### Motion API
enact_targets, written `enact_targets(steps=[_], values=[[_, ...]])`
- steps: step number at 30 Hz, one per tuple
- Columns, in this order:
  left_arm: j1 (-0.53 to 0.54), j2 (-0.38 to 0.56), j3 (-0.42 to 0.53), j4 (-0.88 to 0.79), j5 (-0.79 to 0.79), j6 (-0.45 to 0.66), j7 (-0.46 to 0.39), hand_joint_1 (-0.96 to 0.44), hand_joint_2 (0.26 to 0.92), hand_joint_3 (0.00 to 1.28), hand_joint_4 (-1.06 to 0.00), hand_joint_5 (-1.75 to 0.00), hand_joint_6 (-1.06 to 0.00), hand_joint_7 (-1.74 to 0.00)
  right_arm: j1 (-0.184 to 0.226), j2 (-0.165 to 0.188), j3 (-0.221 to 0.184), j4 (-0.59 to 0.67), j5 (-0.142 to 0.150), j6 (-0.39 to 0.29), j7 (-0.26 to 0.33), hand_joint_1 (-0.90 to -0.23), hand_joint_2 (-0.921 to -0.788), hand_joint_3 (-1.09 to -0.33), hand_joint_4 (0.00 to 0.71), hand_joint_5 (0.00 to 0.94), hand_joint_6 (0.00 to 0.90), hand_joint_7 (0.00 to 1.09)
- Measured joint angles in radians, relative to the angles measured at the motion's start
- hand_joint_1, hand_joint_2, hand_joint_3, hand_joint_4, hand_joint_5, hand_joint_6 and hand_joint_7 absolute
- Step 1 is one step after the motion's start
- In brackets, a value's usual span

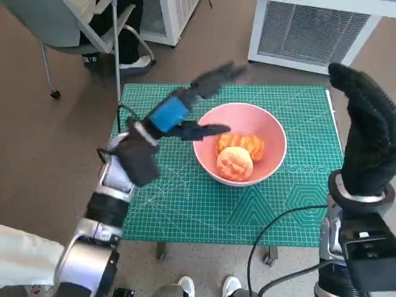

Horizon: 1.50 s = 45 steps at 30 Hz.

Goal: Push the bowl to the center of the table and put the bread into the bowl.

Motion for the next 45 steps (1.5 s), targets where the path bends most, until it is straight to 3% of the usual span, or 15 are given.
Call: enact_targets(steps=[3, 9, 16, 20, 24, 41, 45], values=[[0.045, -0.035, 0.023, -0.075, -0.059, 0.019, 0.017, -0.29, 0.921, 0.31, -0.24, -0.09, -0.09, -0.61, -0.013, 0.000, 0.004, -0.005, 0.013, 0.018, 0.000, -0.403, -0.921, -0.528, 0.424, 0.001, 0.114, 0.68], [0.126, -0.078, 0.037, -0.190, -0.107, 0.062, 0.043, -0.30, 0.921, 0.32, -0.26, -0.12, -0.01, -0.83, -0.034, 0.000, 0.015, -0.016, 0.013, 0.046, 0.002, -0.398, -0.921, -0.526, 0.421, 0.000, 0.101, 0.68], [0.178, -0.080, 0.047, -0.282, -0.133, 0.091, 0.043, -0.31, 0.921, 0.33, -0.25, -0.17, 0.00, -0.85, -0.057, -0.003, 0.019, -0.018, 0.013, 0.065, 0.005, -0.401, -0.921, -0.526, 0.418, 0.000, 0.092, 0.68], [0.191, -0.080, 0.054, -0.325, -0.152, 0.108, 0.042, -0.32, 0.919, 0.34, -0.08, -0.49, 0.00, -0.85, -0.069, -0.004, 0.022, -0.011, 0.018, 0.067, 0.015, -0.401, -0.921, -0.527, 0.420, 0.001, 0.089, 0.68], [0.206, -0.083, 0.060, -0.370, -0.168, 0.118, 0.045, -0.33, 0.919, 0.35, -0.02, -0.61, 0.00, -0.85, -0.086, -0.004, 0.028, 0.004, 0.031, 0.069, 0.025, -0.400, -0.921, -0.527, 0.423, 0.003, 0.087, 0.69], [0.223, -0.120, 0.075, -0.396, -0.171, 0.109, 0.062, -0.35, 0.900, 0.39, 0.00, -0.77, 0.00, -0.94, -0.097, -0.003, 0.046, 0.012, 0.039, 0.103, 0.033, -0.426, -0.921, -0.509, 0.419, 0.001, 0.104, 0.71], [0.223, -0.121, 0.075, -0.396, -0.174, 0.105, 0.060, -0.35, 0.891, 0.41, 0.00, -0.80, 0.00, -0.95, -0.097, -0.003, 0.048, 0.012, 0.011, 0.101, 0.029, -0.444, -0.921, -0.513, 0.417, 0.000, 0.105, 0.71]])
